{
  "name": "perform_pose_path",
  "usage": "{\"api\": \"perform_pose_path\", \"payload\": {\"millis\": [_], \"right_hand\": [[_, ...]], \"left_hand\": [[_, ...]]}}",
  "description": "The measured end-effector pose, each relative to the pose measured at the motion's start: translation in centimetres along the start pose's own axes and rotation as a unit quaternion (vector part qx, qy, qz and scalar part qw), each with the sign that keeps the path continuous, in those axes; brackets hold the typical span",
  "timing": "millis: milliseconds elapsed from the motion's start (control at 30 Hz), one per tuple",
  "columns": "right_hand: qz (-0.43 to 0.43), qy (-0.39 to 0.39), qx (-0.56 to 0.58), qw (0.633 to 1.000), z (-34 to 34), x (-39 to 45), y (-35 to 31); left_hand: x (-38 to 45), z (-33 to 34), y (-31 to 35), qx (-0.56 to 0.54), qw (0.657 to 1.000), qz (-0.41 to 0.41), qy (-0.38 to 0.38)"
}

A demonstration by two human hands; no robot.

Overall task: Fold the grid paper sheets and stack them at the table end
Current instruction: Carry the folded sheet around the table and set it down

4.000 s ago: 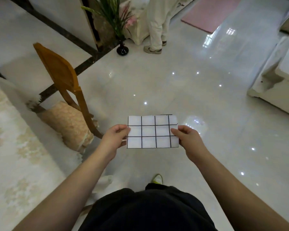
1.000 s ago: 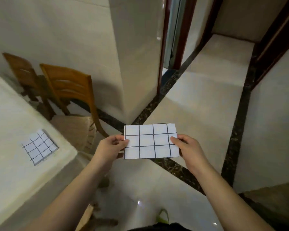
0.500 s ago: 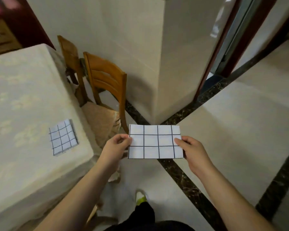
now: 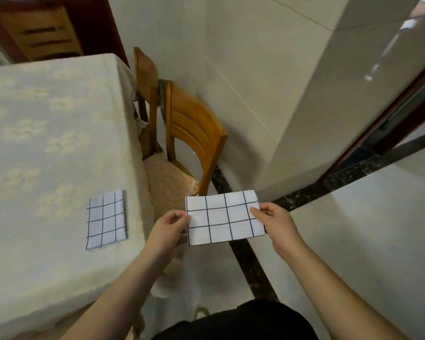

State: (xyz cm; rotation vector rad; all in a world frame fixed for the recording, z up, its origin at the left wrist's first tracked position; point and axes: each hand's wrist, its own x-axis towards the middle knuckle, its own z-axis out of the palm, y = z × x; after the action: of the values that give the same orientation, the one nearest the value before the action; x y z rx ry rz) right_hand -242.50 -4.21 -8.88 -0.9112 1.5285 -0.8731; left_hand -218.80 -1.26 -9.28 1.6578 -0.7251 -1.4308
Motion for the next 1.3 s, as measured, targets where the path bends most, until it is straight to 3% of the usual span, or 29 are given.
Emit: {"api": "perform_pose_path", "payload": {"millis": [267, 533, 900, 1300], "right_hand": [[0.017, -0.113, -0.034, 0.993, 3.3, 11.3, -3.0], [0.035, -0.281, -0.119, 0.952, 9.7, 19.8, -6.3], [-0.020, -0.434, -0.234, 0.870, 22.6, 20.8, -8.8], [-0.104, -0.512, -0.363, 0.772, 35.1, 19.8, -7.2]], "left_hand": [[6.1, -0.2, 1.8, -0.050, 0.994, -0.020, 0.099], [7.2, -1.6, 2.7, -0.122, 0.962, -0.046, 0.241], [6.7, -5.9, -1.0, -0.244, 0.883, -0.061, 0.397], [7.7, -11.6, -6.4, -0.315, 0.819, -0.087, 0.472]]}}
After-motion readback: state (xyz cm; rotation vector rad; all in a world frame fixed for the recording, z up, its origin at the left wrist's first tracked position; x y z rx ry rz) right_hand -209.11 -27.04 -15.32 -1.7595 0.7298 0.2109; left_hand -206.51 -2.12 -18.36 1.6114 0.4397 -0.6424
